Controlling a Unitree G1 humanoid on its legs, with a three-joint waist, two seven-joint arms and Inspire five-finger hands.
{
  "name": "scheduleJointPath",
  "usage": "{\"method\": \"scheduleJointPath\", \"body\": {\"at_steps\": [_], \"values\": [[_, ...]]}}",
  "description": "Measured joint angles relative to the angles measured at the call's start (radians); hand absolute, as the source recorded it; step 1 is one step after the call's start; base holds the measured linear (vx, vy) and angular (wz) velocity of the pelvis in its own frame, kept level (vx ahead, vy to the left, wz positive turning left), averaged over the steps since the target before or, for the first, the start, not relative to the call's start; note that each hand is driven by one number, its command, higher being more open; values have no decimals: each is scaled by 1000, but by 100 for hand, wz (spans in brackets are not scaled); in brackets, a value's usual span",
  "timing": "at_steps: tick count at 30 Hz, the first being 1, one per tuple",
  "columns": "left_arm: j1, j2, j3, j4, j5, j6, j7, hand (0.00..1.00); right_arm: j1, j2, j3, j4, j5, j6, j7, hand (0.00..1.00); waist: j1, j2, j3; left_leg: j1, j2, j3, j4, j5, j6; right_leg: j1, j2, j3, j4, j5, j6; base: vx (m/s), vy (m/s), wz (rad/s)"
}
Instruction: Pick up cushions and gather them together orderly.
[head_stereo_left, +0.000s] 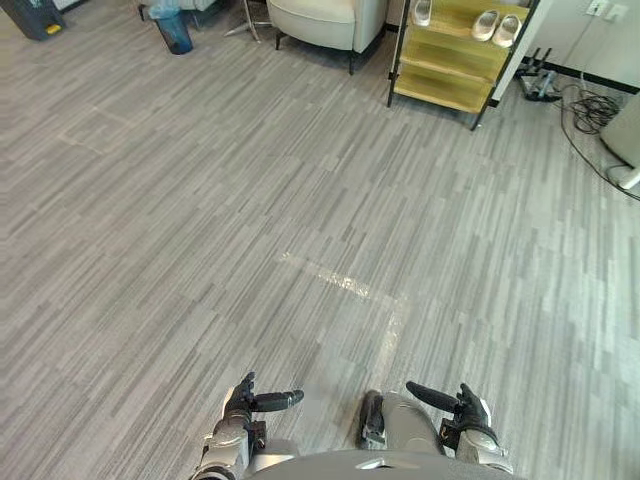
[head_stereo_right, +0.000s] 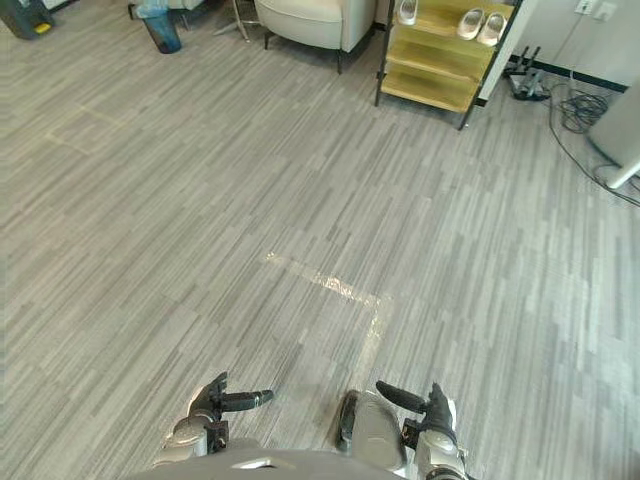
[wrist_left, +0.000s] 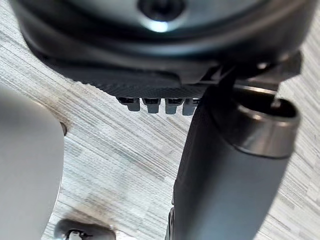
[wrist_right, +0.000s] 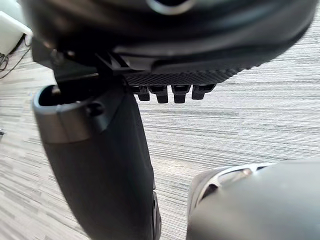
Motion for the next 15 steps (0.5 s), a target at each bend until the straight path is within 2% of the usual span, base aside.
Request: {"method": "scheduleJointPath", "body": {"at_steps": [1, 2, 4, 6, 7, 8, 9, 10, 11, 13, 14, 15], "values": [[7, -8, 18, -25, 0, 0, 2, 100, 3, 5, 7, 3, 1, 2, -7, 100, 11, 10, -1, -87, 45, 29, 161, -30, -7, 65, 31, -17, -47, -4, -7, 351, -111, 20], [3, -7, 17, -35, 1, -1, 3, 100, 8, 14, 16, 4, 4, 3, -11, 100, 18, 3, -1, -137, 53, 60, 182, -53, 12, 112, 38, -26, -83, -5, -9, 419, -121, 9], [-1, -6, 17, -63, 1, -2, 4, 100, 14, 37, 23, 4, 27, 2, -14, 100, 33, -17, 3, -206, 37, 132, 66, -85, 44, 186, 31, -27, -143, -5, -8, 335, -30, 1], [-5, -4, 17, -76, -4, -3, 5, 100, 13, 40, 24, 3, 35, 4, -15, 100, 35, -22, 5, -270, 4, 136, -101, -77, 59, 226, 14, -24, -175, -6, -5, 347, 64, -6], [-7, -5, 18, -80, -9, -4, 5, 100, 12, 42, 24, 3, 35, 4, -18, 100, 36, -24, 7, -288, -6, 136, -151, -62, 68, 235, 6, -21, -180, -8, -2, 293, 133, -15], [-8, -4, 20, -90, -23, -5, 6, 100, 14, 45, 24, 5, 35, 4, -21, 100, 40, -31, 10, -313, -28, 123, -253, 2, 78, 251, -13, -10, -181, -21, 20, 396, 219, -31], [-8, -6, 29, -90, -28, -9, 8, 100, 18, 45, 31, 6, 35, 6, -22, 100, 52, -36, 11, -309, -50, 118, -317, 122, 78, 272, -30, 17, -180, -40, 54, 396, 219, -44], [-6, -9, 31, -87, -29, -10, 13, 100, 24, 41, 41, 7, 35, 6, -22, 100, 61, -35, 9, -285, -59, 118, -340, 203, 59, 283, -38, 36, -179, -48, 68, 597, 296, -36], [-14, 12, 38, -85, -31, -11, 17, 100, 22, 52, 66, 9, 35, 9, -22, 100, 56, -70, 4, -272, -85, 140, -334, 187, 78, 281, -64, 72, -189, -33, 82, 427, 192, -20], [-20, 28, 39, -76, -42, -7, 20, 100, 16, 69, 62, 9, 35, 10, -19, 100, 62, -90, 0, -277, -76, 152, -281, 157, 88, 298, -65, 122, -214, 18, 97, 410, 187, -24], [-14, 41, 39, -67, -46, -5, 23, 100, 16, 82, 62, 8, 34, 8, -18, 100, 62, -100, -14, -265, -69, 156, -222, 143, 100, 314, -62, 170, -204, 67, 104, 295, 124, -35], [-11, 42, 39, -66, -46, -4, 23, 100, 17, 84, 63, 8, 34, 7, -18, 100, 62, -102, -20, -259, -69, 158, -216, 139, 101, 313, -64, 180, -192, 74, 104, 278, 102, -32]]}}
